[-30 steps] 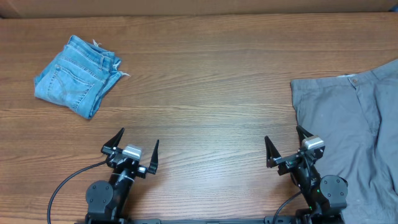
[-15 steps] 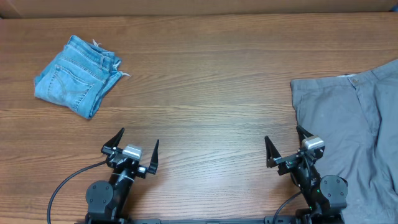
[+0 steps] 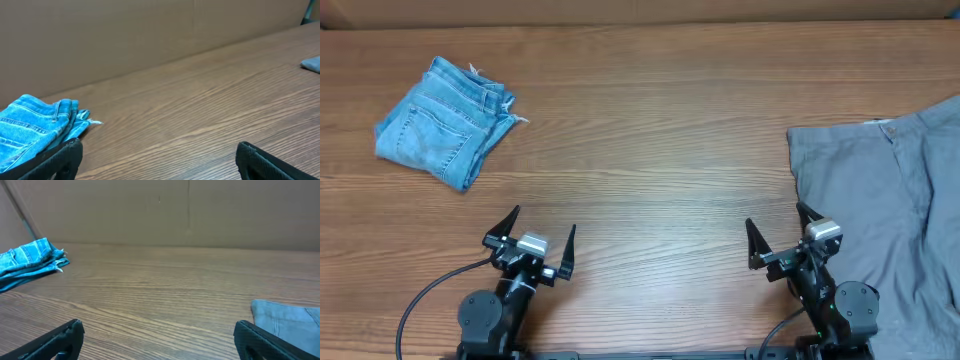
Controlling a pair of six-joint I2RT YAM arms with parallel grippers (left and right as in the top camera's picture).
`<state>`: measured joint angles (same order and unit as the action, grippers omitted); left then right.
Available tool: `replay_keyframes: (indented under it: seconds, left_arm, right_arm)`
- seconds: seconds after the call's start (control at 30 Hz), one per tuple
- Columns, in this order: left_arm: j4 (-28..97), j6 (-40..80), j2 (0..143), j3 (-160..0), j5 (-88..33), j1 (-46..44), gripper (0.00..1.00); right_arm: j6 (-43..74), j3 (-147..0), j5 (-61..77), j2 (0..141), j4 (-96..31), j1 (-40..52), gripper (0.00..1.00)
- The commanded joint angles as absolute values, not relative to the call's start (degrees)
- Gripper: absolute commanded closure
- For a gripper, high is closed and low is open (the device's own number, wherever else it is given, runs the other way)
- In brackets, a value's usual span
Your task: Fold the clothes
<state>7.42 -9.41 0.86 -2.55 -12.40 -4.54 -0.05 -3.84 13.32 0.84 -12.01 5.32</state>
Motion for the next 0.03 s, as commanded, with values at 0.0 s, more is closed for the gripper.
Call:
replay_keyframes:
  seconds: [0.0]
  left_arm:
    - [7.0, -9.0, 0.3, -2.0, -13.1, -4.8, 0.0]
  right_arm:
    - [-0.2, -3.8, 13.6, 0.2, -11.8, 5.2, 0.0]
